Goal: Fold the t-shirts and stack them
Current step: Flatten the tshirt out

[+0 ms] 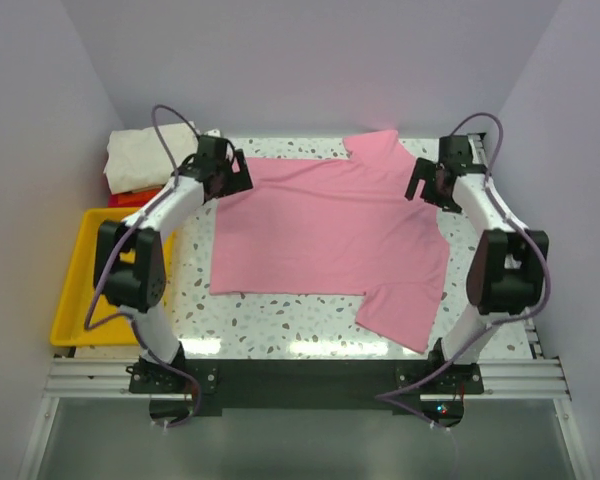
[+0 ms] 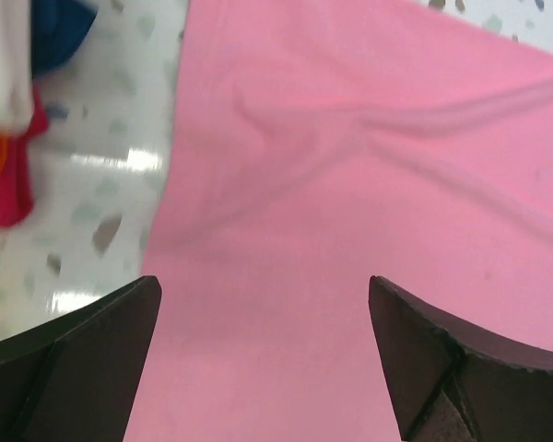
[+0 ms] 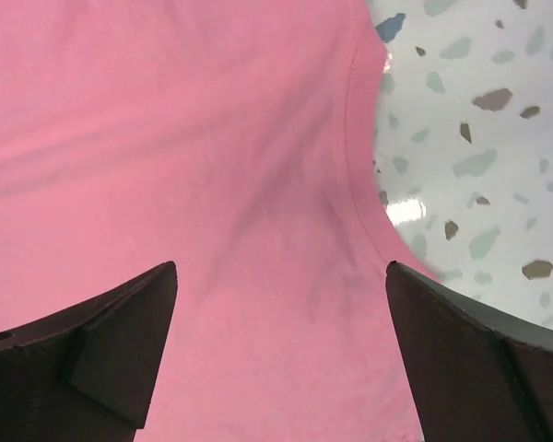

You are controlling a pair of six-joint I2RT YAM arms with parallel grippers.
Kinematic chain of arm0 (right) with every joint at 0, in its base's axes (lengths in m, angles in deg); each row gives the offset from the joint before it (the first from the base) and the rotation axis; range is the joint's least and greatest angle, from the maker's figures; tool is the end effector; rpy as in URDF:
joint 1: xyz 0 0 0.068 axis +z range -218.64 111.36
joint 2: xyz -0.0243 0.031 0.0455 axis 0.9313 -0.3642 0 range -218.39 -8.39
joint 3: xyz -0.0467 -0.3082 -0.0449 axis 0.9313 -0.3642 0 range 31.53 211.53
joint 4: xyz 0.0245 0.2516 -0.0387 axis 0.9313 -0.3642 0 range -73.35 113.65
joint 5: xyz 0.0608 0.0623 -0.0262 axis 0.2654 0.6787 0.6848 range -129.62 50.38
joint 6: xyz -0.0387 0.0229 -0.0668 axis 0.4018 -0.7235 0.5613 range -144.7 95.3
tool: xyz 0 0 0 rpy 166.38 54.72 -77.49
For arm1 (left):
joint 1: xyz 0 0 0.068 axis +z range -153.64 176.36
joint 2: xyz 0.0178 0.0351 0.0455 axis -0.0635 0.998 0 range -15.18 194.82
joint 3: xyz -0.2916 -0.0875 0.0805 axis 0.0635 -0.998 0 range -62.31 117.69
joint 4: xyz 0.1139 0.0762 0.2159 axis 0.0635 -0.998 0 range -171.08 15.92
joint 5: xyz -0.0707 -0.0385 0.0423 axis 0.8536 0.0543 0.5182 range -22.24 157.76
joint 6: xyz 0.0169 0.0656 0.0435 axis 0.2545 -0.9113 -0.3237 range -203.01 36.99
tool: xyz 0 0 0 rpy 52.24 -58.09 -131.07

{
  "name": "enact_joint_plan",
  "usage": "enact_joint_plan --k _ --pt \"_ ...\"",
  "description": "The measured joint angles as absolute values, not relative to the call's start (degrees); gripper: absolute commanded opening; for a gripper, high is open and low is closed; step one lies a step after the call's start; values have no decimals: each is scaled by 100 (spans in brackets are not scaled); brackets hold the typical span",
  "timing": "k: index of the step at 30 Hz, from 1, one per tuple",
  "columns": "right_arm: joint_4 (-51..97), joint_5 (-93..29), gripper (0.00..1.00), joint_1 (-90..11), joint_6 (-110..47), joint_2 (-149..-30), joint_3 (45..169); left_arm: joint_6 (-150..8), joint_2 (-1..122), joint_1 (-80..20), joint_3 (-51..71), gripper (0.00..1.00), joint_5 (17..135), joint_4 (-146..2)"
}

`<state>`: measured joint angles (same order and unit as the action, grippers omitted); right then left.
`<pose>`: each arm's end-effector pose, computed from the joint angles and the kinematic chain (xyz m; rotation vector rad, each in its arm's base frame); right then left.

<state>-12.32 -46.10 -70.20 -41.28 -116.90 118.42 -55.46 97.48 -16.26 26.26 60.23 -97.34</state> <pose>0.4381 -0.0197 0.2519 0.4462 2.5274 -0.0466 0.4683 -0.0955 0.2492 -0.3719 2.3659 -0.1730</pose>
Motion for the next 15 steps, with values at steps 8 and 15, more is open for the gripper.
enact_joint_plan --k 8,15 --pt "-369 -4676 99 -7020 -5014 -7627 8177 -4431 5691 -2597 -1448 100 5577 -9618" --pt "195 -4910 99 -7020 -6008 -5151 6284 -3316 4273 -2658 -3269 92 5542 -10112"
